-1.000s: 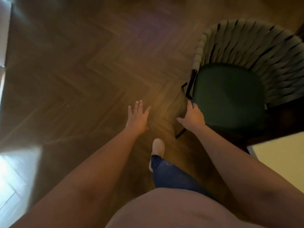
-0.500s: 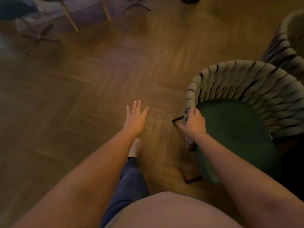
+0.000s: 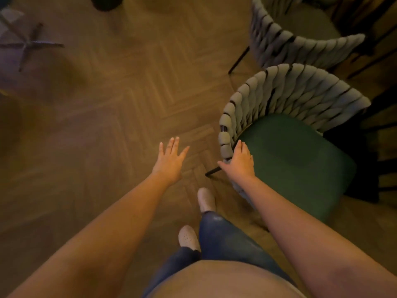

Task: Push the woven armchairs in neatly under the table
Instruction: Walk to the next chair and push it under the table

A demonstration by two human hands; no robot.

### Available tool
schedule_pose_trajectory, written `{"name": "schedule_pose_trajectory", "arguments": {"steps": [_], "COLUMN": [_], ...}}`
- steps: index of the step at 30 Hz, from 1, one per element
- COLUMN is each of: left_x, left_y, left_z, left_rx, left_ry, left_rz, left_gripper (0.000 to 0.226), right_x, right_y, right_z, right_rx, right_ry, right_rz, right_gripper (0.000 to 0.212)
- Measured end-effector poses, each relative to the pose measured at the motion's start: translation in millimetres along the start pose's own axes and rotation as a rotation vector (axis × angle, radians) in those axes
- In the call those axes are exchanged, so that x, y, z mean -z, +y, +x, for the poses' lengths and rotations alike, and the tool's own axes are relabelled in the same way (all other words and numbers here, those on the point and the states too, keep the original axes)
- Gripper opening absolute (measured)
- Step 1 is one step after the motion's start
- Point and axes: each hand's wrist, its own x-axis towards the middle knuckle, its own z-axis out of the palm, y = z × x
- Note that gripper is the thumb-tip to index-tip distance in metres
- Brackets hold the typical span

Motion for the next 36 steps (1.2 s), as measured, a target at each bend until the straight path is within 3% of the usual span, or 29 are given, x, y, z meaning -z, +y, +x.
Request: {"name": "schedule_pose_trajectory", "arguments": {"steps": [12, 20, 23, 27, 32, 36], "left_x": [111.4, 158.5, 174.6, 192.1, 210.0, 210.1], "left_y": [5.0, 40.3, 54.3, 79.5, 112.8, 113.4], "left_z": [180.4, 269.6, 295.2, 325.9, 355.5, 349.1], "left_rx": [-0.462, -0.891, -1.034, -1.189, -1.263, -1.259], "left_ry": [0.139, 0.155, 0.147, 0.151, 0.164, 0.17], "left_rz": [0.401, 0.748, 0.888, 1.079, 1.156, 1.191], "left_gripper": [0.085, 0.077, 0.068, 0.059, 0.038, 0.043], "right_x": [21.1, 5.6, -4.9, -7.5, -13.1, -17.5], "right_y": [-40.6, -49.6, -67.2, -88.0, -85.4, -84.1], "right_z": [118.4, 150.5, 160.8, 170.6, 164.6, 160.9], "right_rx": [-0.276, -0.572, -0.68, -0.864, -0.722, -0.669], "right_ry": [0.009, -0.007, -0.023, 0.097, 0.192, 0.269], "right_rz": [0.268, 0.571, 0.614, 0.506, 0.434, 0.408], "right_gripper": [0.115, 0.11, 0.097, 0.051, 0.037, 0.035]}}
